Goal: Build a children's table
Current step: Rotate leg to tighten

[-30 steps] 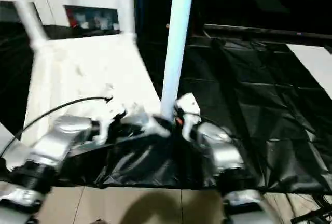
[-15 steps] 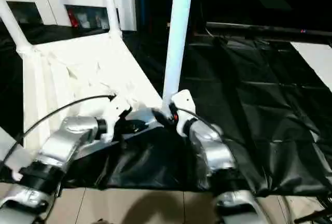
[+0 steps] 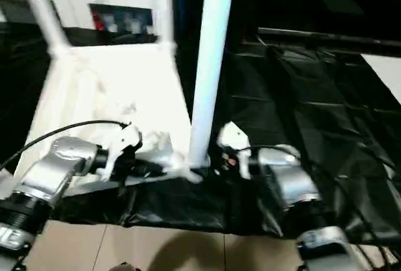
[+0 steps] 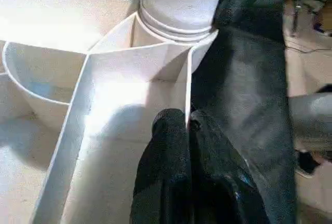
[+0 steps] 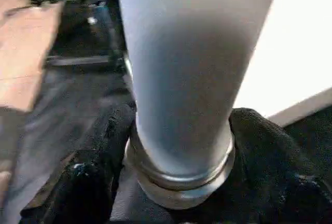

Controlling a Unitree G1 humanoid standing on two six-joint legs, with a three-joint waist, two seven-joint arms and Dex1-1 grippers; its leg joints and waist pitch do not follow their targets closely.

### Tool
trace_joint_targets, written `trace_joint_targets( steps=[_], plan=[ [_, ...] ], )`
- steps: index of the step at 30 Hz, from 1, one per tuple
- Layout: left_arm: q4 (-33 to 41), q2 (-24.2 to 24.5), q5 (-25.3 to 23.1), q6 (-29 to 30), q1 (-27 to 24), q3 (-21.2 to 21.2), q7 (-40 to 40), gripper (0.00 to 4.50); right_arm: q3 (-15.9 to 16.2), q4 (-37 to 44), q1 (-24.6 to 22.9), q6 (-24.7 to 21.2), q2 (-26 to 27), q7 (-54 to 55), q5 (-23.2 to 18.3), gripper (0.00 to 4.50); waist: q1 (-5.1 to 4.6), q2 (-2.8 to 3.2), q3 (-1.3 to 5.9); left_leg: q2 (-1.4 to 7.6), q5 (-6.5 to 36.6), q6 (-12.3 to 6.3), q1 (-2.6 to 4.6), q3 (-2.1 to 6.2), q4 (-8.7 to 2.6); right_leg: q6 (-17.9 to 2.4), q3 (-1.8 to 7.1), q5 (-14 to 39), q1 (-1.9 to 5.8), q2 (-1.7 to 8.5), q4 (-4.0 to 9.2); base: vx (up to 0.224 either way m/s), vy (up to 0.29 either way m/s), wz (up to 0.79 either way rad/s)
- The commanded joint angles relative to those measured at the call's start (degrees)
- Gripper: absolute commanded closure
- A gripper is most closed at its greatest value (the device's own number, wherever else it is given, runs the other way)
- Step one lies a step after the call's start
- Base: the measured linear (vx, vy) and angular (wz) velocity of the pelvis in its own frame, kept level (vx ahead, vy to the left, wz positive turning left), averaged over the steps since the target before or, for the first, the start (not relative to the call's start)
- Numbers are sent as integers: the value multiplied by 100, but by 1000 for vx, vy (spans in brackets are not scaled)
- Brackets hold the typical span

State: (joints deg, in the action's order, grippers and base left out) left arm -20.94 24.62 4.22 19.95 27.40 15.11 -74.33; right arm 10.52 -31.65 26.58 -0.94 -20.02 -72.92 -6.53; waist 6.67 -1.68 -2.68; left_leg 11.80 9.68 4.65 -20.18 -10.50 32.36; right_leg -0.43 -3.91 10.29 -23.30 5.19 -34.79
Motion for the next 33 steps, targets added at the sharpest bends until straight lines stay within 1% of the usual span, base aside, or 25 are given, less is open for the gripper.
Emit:
trace_joint_targets(
  steps=[1, 2, 3, 4, 5, 6, 10, 11, 12, 13, 16, 17, 18, 19, 20, 21, 22, 23, 24, 25, 26, 27, 29, 32, 33],
  plan=[
    [258, -47, 207, 7, 56, 77, -132, 450, 386, 166, -52, -128, 5, -701, -119, 161, 1, -17, 315, 152, 1506, -242, 20, 14, -359, -1195, 241, 1455, 282, 275, 418, 0, 0, 0],
    [269, -36, 212, 11, 50, 84, -153, 450, 402, 186, -57, -148, -6, -758, -137, 175, 10, -21, 318, 151, 1467, -249, 11, 13, -353, -1197, 241, 1428, 285, 278, 410, 0, 0, 0],
    [277, -19, 219, 6, 41, 93, -195, 450, 430, 215, -65, -179, -29, -880, -177, 175, 11, -41, 316, 156, 1444, -256, 12, 12, -355, -1200, 238, 1413, 283, 274, 415, 0, 0, 0],
    [286, 0, 227, 10, 32, 103, -241, 450, 459, 236, -74, -229, -45, -958, -197, 175, 17, -34, 319, 157, 1431, -257, 15, 13, -353, -1202, 239, 1398, 281, 277, 407, 0, 0, 0],
    [306, 41, 220, -1, 12, 120, -296, 450, 515, 248, -91, -275, -56, -1020, -189, 185, 19, -52, 319, 159, 1399, -266, 13, 12, -353, -1201, 239, 1384, 284, 278, 407, 0, 0, 0],
    [306, 54, 219, -9, 7, 118, -314, 450, 534, 242, -94, -287, -54, -1041, -187, 187, 20, -42, 317, 155, 1392, -259, 6, 15, -357, -1184, 237, 1418, 287, 277, 405, 0, 0, 0],
    [282, 80, 207, -59, -10, 116, -323, 450, 547, 250, -115, -271, -8, -1004, -191, 194, 10, -41, 313, 152, 1472, -197, 16, 21, -364, -1139, 239, 1591, 276, 285, 425, 0, 0, 0],
    [267, 72, 204, -84, -5, 106, -284, 450, 539, 252, -121, -262, 8, -996, -197, 194, 10, -21, 316, 153, 1486, -178, 20, 24, -365, -1144, 239, 1572, 273, 285, 424, 0, 0, 0],
    [259, 61, 198, -98, -1, 98, -250, 450, 533, 254, -125, -250, 16, -983, -198, 198, 5, -37, 320, 151, 1460, -176, 22, 20, -359, -1160, 239, 1495, 275, 280, 419, 0, 0, 0],
    [235, 36, 182, -119, 11, 86, -188, 450, 516, 252, -137, -232, 31, -957, -196, 198, 9, -18, 319, 150, 1458, -172, 20, 23, -360, -1173, 240, 1466, 276, 281, 415, 0, 0, 0],
    [137, -99, 117, -171, 59, 15, 157, 450, 434, 221, -191, -141, 110, -725, -168, 199, 10, -27, 319, 145, 1450, -183, 19, 15, -352, -1213, 238, 1364, 280, 272, 413, 0, 0, 0],
    [98, -220, 80, -137, 89, -57, 447, 450, 346, 165, -224, -41, 222, -423, -136, 199, 19, 29, 313, 149, 1527, -148, 29, 20, -360, -1215, 243, 1408, 267, 279, 422, 0, 0, 0],
    [57, -343, 28, -132, 113, -122, 745, 450, 257, 58, -227, 15, 362, 10, -56, 200, 11, 1, 298, 144, 1667, -101, 39, 26, -370, -1184, 240, 1573, 259, 282, 446, 0, 0, 0],
    [41, -415, -3, -106, 123, -150, 897, 450, 201, -29, -218, 70, 469, 333, 15, 200, -4, 13, 297, 131, 1773, -39, 35, 45, -381, -1108, 233, 1829, 268, 292, 464, 0, 0, 0],
    [41, -415, -3, -106, 123, -150, 897, 450, 201, -29, -218, 70, 469, 333, 15, 200, -4, 13, 297, 131, 1773, -39, 35, 45, -381, -1108, 233, 1829, 268, 292, 464, 0, 0, 0],
    [35, -545, -77, -80, 136, -176, 1169, 450, 96, -162, -197, 4, 673, 913, 91, 200, -48, 52, 271, 127, 2016, 64, 51, 71, -400, -951, 221, 2318, 244, 296, 517, 0, 0, 0],
    [38, -578, -97, -70, 141, -180, 1240, 450, 69, -188, -190, -41, 721, 1051, 97, 200, -87, 27, 279, 115, 2102, 98, 41, 93, -408, -831, 204, 2562, 263, 303, 546, 0, 0, 0],
    [38, -578, -97, -70, 141, -180, 1240, 450, 69, -188, -190, -41, 721, 1051, 97, 201, -101, 22, 280, 116, 2125, 99, 43, 97, -408, -788, 203, 2629, 259, 302, 552, 0, 0, 0],
    [13, -702, -126, -49, 168, -199, 1434, 450, -11, -236, -190, -121, 899, 1401, 86, 201, -112, 38, 279, 113, 2140, 86, 40, 100, -406, -764, 206, 2667, 254, 305, 561, 0, 0, 0],
    [-61, -940, -169, 17, 235, -251, 1813, 450, -115, -295, -194, -232, 1196, 1954, 85, 201, -141, 37, 277, 111, 2163, 68, 52, 92, -400, -744, 213, 2696, 227, 298, 580, 0, 0, 0],
    [-85, -1005, -177, 40, 255, -268, 1915, 450, -134, -310, -195, -251, 1274, 2098, 94, 201, -160, 38, 273, 111, 2150, 77, 50, 90, -401, -746, 218, 2682, 220, 291, 580, 0, 0, 0],
    [-114, -1112, -207, 36, 282, -279, 2095, 450, -152, -341, -188, -279, 1416, 2330, 130, 201, -167, 27, 291, 101, 2088, 88, 48, 94, -394, -711, 212, 2693, 222, 295, 580, 0, 0, 0],
    [-142, -1307, -234, 49, 314, -297, 2384, 450, -213, -437, -126, -335, 1712, 2852, 216, 201, -181, 26, 290, 105, 2013, 58, 20, 94, -404, -718, 218, 2571, 228, 288, 567, 0, 0, 0],
    [-158, -1535, -310, -1, 313, -328, 2761, 450, -315, -575, 21, -369, 2083, 3603, 299, 201, -196, 36, 298, 103, 1951, 54, 19, 90, -401, -738, 223, 2447, 223, 284, 553, 0, 0, 0],
    [-154, -1593, -342, -17, 305, -324, 2839, 450, -341, -605, 66, -354, 2186, 3803, 303, 201, -220, 36, 310, 99, 1862, 49, 12, 84, -401, -748, 224, 2334, 227, 276, 543, 0, 0, 0]
  ],
)
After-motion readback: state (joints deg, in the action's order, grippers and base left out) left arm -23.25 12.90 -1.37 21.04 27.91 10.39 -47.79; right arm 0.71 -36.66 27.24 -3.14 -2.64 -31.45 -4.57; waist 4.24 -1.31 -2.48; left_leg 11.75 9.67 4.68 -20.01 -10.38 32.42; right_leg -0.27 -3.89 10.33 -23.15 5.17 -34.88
